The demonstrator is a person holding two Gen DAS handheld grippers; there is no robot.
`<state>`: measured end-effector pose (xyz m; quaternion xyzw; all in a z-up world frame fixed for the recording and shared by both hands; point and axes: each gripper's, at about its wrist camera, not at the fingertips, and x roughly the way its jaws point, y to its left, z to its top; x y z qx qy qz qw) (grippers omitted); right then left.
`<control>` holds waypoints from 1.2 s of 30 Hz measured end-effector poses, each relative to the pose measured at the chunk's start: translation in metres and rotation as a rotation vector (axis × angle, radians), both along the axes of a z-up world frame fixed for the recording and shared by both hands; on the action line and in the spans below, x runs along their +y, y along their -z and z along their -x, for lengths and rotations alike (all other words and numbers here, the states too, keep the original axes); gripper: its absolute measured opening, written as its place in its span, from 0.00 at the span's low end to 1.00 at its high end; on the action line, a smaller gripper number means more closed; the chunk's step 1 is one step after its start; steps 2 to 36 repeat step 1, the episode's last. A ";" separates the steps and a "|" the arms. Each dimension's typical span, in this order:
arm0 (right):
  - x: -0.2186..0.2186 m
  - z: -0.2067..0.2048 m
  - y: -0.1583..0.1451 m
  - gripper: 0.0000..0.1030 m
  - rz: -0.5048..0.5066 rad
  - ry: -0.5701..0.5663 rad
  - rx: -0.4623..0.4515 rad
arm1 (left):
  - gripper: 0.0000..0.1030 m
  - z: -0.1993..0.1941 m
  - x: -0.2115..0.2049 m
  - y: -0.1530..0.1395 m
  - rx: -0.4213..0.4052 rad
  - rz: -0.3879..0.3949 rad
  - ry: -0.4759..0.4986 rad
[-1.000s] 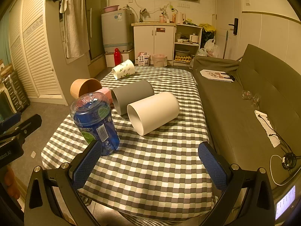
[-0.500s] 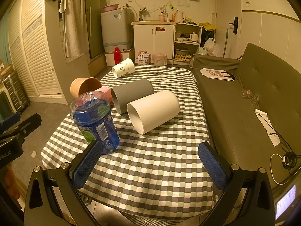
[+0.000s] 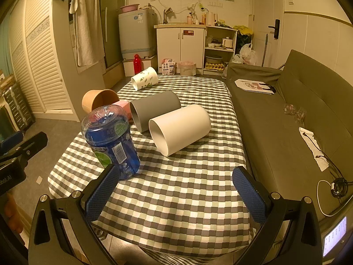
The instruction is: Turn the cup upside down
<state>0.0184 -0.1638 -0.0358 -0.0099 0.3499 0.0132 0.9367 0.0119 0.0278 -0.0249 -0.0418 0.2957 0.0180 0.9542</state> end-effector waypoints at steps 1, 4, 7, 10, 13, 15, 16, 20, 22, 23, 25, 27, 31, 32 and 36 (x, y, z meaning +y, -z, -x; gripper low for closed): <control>0.000 0.000 0.000 1.00 0.000 0.000 0.000 | 1.00 0.000 0.000 0.000 -0.001 0.001 0.000; 0.000 0.000 0.000 1.00 0.000 0.000 0.000 | 1.00 0.000 0.000 0.000 -0.001 0.001 0.000; 0.000 0.000 0.000 1.00 0.000 0.000 0.000 | 1.00 0.000 0.000 0.000 -0.001 0.001 0.000; 0.000 0.000 0.000 1.00 0.000 0.000 0.000 | 1.00 0.000 0.000 0.000 -0.001 0.001 0.000; 0.000 0.000 0.000 1.00 0.000 0.000 0.000 | 1.00 0.000 0.000 0.000 -0.001 0.001 0.000; 0.000 0.000 0.000 1.00 0.000 0.000 0.000 | 1.00 0.000 0.000 0.000 -0.001 0.001 0.000; 0.000 0.000 0.000 1.00 0.000 0.000 0.000 | 1.00 0.000 0.000 0.000 -0.001 0.001 0.000; 0.000 0.000 0.000 1.00 0.000 0.000 0.000 | 1.00 0.000 0.000 0.000 -0.001 0.001 0.000; 0.000 0.000 0.000 1.00 0.000 0.000 0.000 | 1.00 0.000 0.000 0.000 -0.001 0.001 0.000; 0.000 0.000 0.000 1.00 0.000 0.000 0.000 | 1.00 0.000 0.000 0.000 -0.001 0.001 0.000; 0.000 0.000 0.000 1.00 0.000 0.000 0.000 | 1.00 0.000 0.000 0.000 -0.001 0.001 0.000; 0.000 0.000 0.000 1.00 0.000 0.000 0.000 | 1.00 0.000 0.000 0.000 -0.001 0.001 0.000; 0.000 0.000 0.000 1.00 0.000 0.000 0.000 | 1.00 0.000 0.000 0.000 -0.001 0.001 0.000; 0.000 0.000 0.000 1.00 0.000 0.000 0.000 | 1.00 0.000 0.000 0.000 -0.001 0.001 0.000; 0.000 0.000 0.000 1.00 0.000 0.000 0.000 | 1.00 0.000 0.000 0.000 -0.001 0.001 0.000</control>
